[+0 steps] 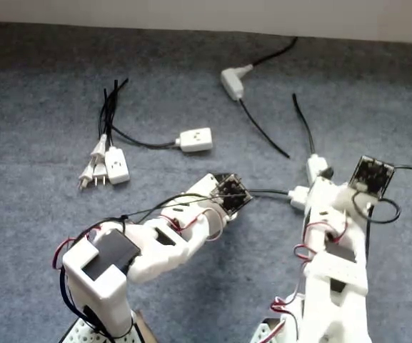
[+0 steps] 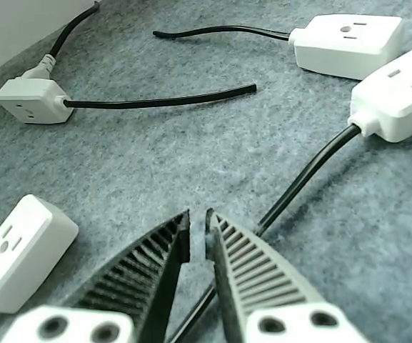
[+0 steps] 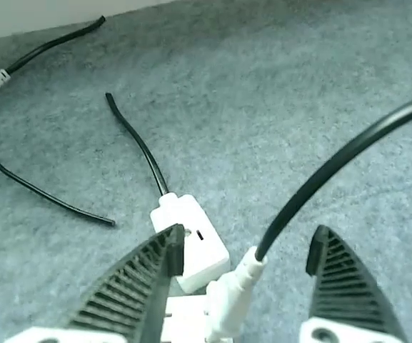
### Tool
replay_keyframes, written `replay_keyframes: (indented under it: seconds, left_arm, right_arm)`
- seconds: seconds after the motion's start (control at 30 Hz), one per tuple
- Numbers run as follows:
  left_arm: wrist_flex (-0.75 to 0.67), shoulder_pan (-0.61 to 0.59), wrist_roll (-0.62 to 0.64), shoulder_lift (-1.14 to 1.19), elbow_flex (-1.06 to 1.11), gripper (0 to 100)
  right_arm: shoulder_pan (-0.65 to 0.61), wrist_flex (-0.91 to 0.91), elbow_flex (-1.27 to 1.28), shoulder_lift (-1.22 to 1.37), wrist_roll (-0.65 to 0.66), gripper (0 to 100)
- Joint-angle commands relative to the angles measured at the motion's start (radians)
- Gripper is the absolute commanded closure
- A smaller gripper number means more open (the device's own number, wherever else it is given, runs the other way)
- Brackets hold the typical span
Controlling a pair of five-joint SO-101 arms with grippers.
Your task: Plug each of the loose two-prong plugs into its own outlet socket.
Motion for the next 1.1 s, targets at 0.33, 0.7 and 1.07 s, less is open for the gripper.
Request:
replay_keyframes:
  seconds: [0.33, 0.7, 1.07]
  left_arm:
    - [-0.025, 0.007, -0.011, -0.012, -0.016, 93]
    - [-0.025, 0.008, -0.011, -0.012, -0.016, 93]
    - [-0.025, 0.008, -0.011, -0.015, -0.012, 93]
  right_arm:
    - [0.054, 0.786, -0.662, 0.229, -0.109, 73.1]
    - [0.054, 1.084, -1.004, 0.424, -0.103, 82.0]
    - [0.071, 1.227, -1.165, 0.615, -0.069, 80.0]
